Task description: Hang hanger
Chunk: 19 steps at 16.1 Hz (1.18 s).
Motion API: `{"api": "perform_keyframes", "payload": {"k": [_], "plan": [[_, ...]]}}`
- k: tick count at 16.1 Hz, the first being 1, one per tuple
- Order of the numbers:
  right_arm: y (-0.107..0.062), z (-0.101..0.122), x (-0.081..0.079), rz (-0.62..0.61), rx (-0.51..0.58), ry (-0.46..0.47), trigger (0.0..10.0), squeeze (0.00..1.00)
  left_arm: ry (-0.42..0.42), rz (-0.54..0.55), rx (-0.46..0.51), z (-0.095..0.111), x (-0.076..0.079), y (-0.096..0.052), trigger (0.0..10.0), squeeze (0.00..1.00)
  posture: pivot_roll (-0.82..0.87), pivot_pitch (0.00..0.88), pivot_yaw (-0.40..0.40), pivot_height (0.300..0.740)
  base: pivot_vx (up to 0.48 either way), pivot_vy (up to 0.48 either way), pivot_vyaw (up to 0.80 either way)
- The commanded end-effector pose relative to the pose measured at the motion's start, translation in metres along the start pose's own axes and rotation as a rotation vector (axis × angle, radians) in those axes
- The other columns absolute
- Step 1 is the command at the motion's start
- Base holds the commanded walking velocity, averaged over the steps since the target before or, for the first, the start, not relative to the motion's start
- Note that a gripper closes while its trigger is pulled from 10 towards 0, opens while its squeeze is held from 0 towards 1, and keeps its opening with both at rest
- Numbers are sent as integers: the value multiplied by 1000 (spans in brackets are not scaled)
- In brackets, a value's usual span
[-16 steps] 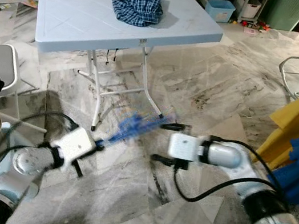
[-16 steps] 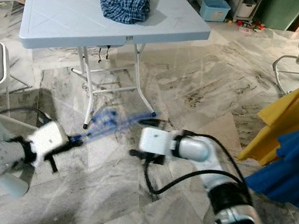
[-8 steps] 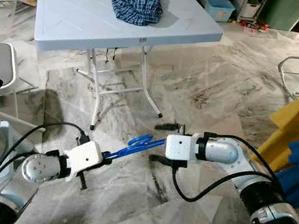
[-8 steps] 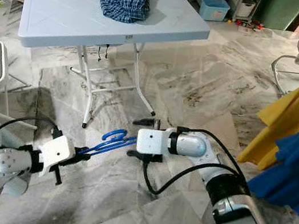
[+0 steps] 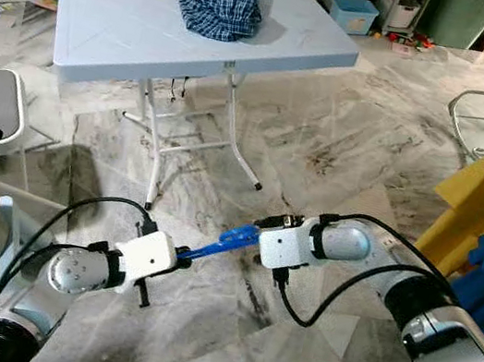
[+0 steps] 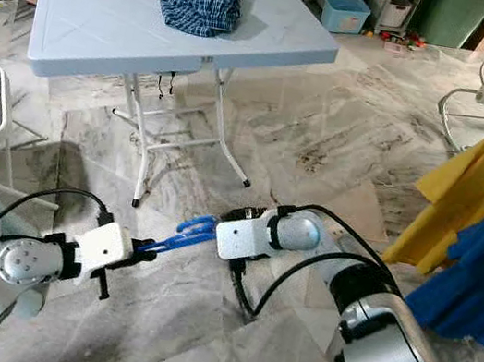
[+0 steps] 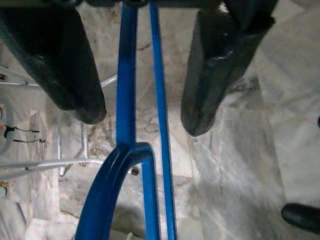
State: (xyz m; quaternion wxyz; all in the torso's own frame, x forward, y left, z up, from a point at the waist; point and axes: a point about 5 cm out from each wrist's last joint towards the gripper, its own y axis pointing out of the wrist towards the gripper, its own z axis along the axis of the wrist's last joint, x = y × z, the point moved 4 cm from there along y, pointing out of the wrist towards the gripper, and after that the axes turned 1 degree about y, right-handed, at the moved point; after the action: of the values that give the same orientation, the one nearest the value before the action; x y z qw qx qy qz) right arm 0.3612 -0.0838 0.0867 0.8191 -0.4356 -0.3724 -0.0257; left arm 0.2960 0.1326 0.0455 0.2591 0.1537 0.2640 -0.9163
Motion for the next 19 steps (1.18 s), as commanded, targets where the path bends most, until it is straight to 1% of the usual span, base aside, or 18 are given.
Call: {"api": "perform_keyframes", "payload": {"k": [1, 4, 6, 9, 16, 19], "plan": [[0, -3, 4, -4, -32, -13, 0, 0, 30, -20, -1, 2, 0, 2, 10000, 0, -56, 133, -40, 740, 0, 0, 0], [1, -10, 3, 14, -83, -19, 0, 0, 38, -25, 0, 3, 1, 6, 10000, 0, -60, 129, -38, 740, 0, 0, 0], [-1, -14, 1, 34, -103, -26, 0, 0, 46, -33, -3, 3, 3, 7, 10000, 0, -63, 128, -37, 740, 0, 0, 0], [-3, -18, 1, 30, -121, -36, 0, 0, 57, -33, -6, 3, 2, 10, 10000, 0, -67, 124, -38, 740, 0, 0, 0], [-3, -20, -2, 37, -121, -24, 0, 0, 65, -34, -14, 0, 6, 14, 10000, 0, -71, 125, -43, 740, 0, 0, 0], [-4, -23, -6, 41, -122, -10, 0, 0, 66, -44, -3, 1, 8, 16, 10000, 0, -76, 124, -41, 740, 0, 0, 0]]}}
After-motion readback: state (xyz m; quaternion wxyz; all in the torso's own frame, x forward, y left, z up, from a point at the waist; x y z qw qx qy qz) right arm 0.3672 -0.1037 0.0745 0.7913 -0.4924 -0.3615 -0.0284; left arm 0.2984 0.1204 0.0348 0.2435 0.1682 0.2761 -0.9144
